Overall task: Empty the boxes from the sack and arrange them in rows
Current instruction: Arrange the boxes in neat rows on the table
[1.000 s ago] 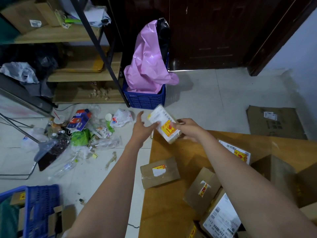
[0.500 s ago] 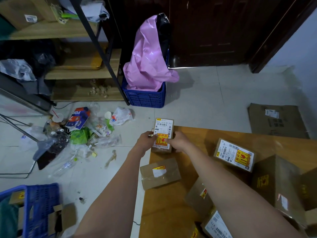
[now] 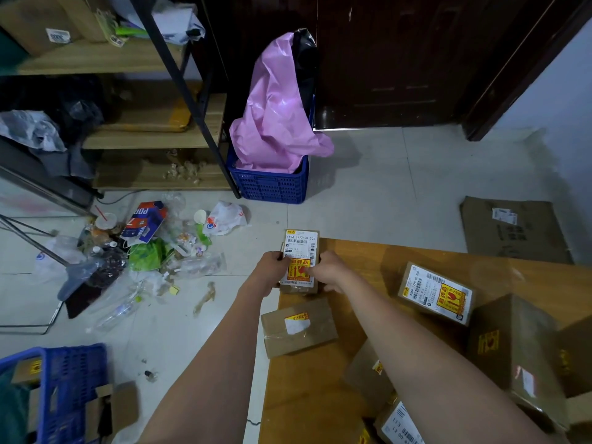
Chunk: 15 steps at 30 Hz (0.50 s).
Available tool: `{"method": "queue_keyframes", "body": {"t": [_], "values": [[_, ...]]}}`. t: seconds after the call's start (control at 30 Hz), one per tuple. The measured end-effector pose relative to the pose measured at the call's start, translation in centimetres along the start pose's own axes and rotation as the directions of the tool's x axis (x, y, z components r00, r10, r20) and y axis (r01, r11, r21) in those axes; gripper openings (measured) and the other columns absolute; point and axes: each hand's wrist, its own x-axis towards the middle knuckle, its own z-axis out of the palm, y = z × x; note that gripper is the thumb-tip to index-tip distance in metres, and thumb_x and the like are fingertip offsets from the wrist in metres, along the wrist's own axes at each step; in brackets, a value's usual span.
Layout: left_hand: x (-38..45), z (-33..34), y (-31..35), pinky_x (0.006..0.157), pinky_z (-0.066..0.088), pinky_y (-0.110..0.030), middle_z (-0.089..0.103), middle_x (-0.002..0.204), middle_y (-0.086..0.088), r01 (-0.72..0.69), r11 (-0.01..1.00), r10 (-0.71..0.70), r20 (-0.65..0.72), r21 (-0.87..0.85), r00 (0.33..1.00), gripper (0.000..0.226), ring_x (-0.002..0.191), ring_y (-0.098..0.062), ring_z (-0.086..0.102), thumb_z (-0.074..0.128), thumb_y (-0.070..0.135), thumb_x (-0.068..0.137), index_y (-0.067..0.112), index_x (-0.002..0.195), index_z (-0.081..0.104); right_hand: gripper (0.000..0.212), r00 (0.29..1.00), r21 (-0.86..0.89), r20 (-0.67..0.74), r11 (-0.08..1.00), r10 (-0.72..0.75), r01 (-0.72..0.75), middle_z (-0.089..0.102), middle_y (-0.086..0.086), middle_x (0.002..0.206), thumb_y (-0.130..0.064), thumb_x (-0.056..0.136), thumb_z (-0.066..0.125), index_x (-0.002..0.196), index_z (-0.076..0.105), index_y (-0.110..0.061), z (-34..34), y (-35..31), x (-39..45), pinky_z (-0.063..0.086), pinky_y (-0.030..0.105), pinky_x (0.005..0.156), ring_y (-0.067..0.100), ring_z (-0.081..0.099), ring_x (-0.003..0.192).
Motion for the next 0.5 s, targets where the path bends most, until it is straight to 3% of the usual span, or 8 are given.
{"method": "queue_keyframes", "body": {"t": [0.17, 0.27, 0.4, 0.5], "values": [[-0.3, 0.5, -0.1, 0.087, 0.054, -0.044, 0.067, 0.119, -0.011, 0.003, 1.000, -0.002, -0.025, 0.025, 1.000, 0.031, 0.106, -0.029, 0.064, 0.042, 0.026, 0.104, 0.011, 0.127, 0.057, 0.049, 1.000, -0.015, -0.022, 1.000, 0.003, -0.004, 0.053, 0.010, 0.142, -0.022, 0.092, 0.068, 0.136, 0.047, -0.012, -0.1, 0.1, -0.6, 0.048, 0.049, 0.098, 0.031, 0.049, 0.131], [-0.5, 0.5, 0.0, 0.090, 0.051, -0.044, 0.064, 0.125, -0.011, 0.021, 1.000, -0.020, -0.040, 0.005, 0.999, 0.040, 0.112, -0.030, 0.061, 0.042, 0.032, 0.103, 0.012, 0.137, 0.050, 0.052, 0.999, -0.019, -0.045, 1.000, -0.019, 0.018, 0.051, 0.011, 0.143, -0.028, 0.094, 0.065, 0.139, 0.044, -0.009, -0.4, 0.0, -1.3, 0.049, 0.044, 0.095, 0.030, 0.050, 0.130], [-1.2, 0.0, -0.6, 0.104, 0.040, -0.057, 0.047, 0.147, -0.013, 0.145, 0.987, -0.142, -0.050, 0.069, 0.989, 0.060, 0.134, -0.037, 0.043, 0.039, 0.049, 0.101, 0.010, 0.147, 0.038, 0.061, 0.997, -0.134, -0.069, 0.991, -0.027, 0.018, 0.049, 0.012, 0.144, -0.038, 0.093, 0.064, 0.140, 0.042, -0.006, -1.4, 0.4, -3.2, 0.049, 0.037, 0.094, 0.030, 0.050, 0.128], [-2.3, -1.0, -1.6, 0.101, 0.039, -0.065, 0.031, 0.157, -0.014, 0.281, 0.946, -0.285, -0.001, 0.161, 0.959, 0.080, 0.137, -0.045, 0.037, 0.035, 0.068, 0.093, 0.013, 0.151, 0.028, 0.067, 0.999, -0.281, -0.013, 0.959, 0.033, -0.036, 0.048, 0.013, 0.144, -0.040, 0.091, 0.067, 0.143, 0.040, -0.006, -1.6, 1.2, -4.3, 0.050, 0.038, 0.098, 0.030, 0.052, 0.126]]}}
